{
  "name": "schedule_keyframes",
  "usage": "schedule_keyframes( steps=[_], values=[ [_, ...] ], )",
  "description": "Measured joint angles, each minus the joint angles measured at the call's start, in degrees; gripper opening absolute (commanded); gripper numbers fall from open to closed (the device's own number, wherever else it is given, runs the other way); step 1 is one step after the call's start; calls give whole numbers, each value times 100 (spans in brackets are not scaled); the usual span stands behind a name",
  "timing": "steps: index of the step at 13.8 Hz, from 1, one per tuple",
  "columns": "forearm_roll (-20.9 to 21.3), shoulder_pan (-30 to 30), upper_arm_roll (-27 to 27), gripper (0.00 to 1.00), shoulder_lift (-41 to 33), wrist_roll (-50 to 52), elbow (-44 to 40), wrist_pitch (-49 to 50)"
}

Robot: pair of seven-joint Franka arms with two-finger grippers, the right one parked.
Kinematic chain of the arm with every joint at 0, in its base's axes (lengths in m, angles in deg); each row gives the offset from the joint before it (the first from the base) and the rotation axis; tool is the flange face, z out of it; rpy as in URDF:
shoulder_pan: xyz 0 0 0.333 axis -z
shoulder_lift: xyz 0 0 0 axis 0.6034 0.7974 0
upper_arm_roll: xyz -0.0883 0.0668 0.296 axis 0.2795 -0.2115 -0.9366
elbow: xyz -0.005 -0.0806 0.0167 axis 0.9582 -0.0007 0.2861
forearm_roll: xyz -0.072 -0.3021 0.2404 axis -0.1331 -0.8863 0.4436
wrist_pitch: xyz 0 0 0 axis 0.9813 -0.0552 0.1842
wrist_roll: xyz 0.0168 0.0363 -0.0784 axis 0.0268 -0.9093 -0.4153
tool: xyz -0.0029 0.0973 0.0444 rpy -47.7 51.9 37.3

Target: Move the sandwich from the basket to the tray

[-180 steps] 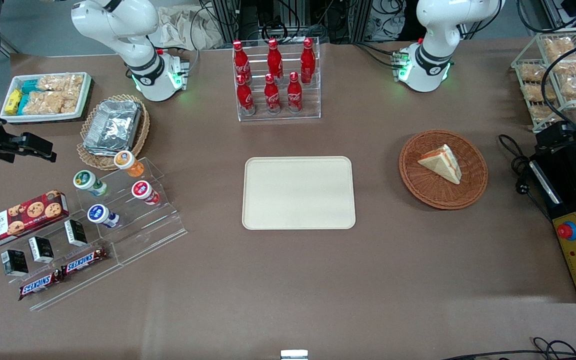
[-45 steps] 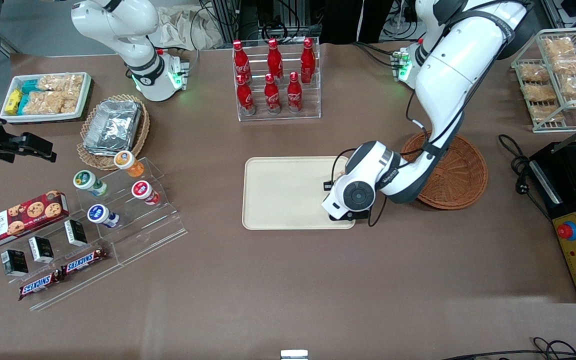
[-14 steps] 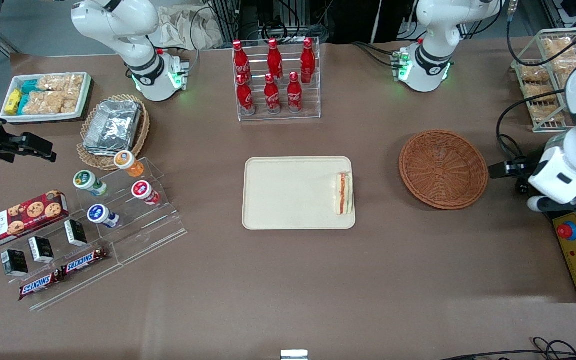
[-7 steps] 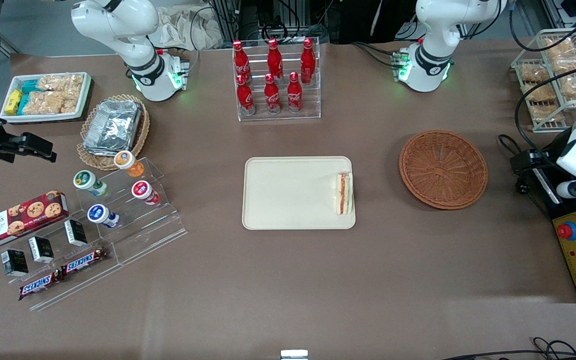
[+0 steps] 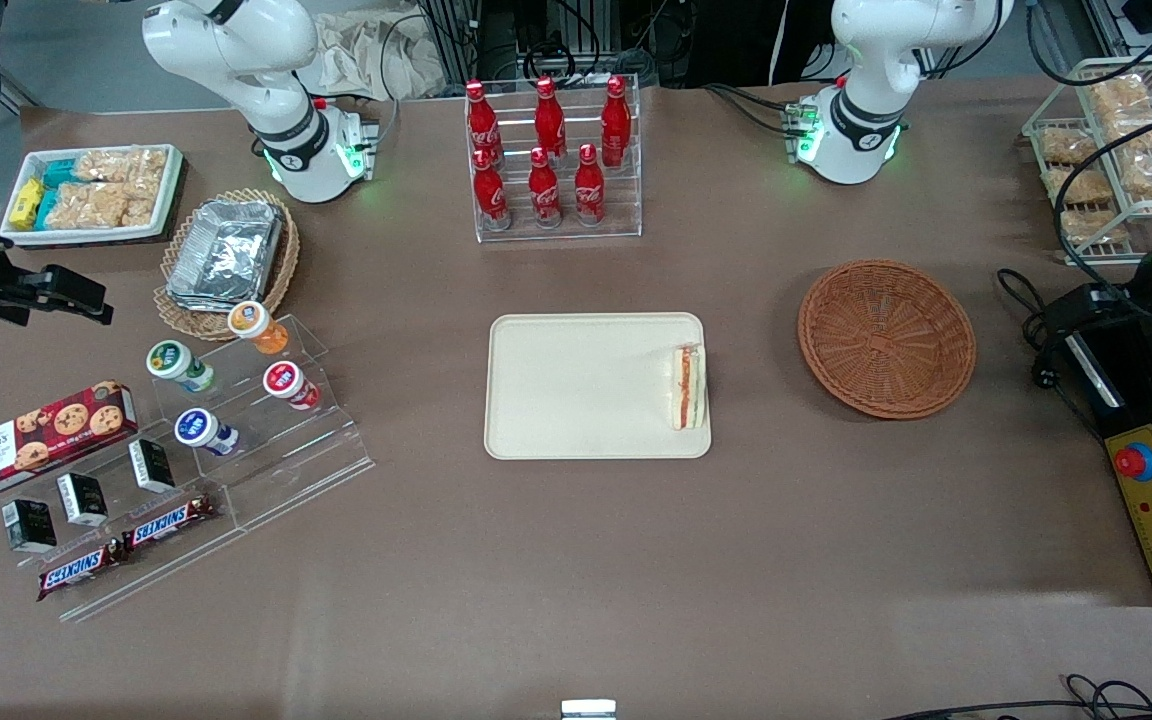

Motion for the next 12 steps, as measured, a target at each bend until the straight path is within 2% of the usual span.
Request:
schedule_keyframes(
  steps=[12],
  values=[
    [-102,-1,-17,100,-5,-69,111,-31]
  ],
)
